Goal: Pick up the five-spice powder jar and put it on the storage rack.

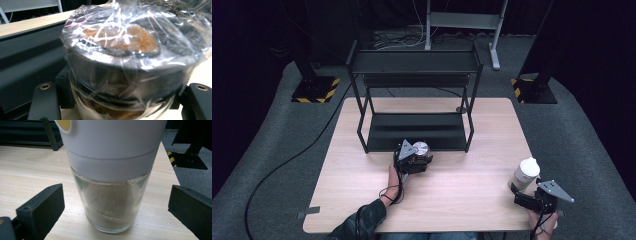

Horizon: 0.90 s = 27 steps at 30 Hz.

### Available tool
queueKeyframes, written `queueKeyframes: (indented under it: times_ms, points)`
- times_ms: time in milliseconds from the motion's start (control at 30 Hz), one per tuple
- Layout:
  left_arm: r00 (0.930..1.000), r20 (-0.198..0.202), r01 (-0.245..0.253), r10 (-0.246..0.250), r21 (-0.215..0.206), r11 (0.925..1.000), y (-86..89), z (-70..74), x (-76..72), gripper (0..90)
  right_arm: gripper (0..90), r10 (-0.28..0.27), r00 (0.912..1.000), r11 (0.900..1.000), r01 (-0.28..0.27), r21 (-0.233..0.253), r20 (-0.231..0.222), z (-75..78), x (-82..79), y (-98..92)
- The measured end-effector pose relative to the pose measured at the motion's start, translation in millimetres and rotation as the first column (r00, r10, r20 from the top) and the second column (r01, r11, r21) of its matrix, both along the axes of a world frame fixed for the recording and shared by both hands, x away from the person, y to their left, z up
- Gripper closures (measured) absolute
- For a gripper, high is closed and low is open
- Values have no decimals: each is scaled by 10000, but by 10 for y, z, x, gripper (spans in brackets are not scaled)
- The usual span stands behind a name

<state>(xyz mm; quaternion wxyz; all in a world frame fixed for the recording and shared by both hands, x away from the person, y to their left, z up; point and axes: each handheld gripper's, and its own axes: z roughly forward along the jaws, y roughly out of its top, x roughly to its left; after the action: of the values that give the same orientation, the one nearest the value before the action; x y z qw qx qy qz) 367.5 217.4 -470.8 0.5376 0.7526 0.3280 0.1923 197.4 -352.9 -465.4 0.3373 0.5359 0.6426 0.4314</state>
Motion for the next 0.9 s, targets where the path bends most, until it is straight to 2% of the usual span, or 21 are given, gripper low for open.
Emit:
queueKeyframes:
  times_ms: [400,900]
  points:
    - [9993,54,366,-367,117,9993,189,117,29,303,0,25,10000,10000,-25,21,9,-2,-1,-5]
    - [9984,185,537,-540,190,9984,344,259,49,303,0,79,10000,10000,-79,29,-24,3,5,-12]
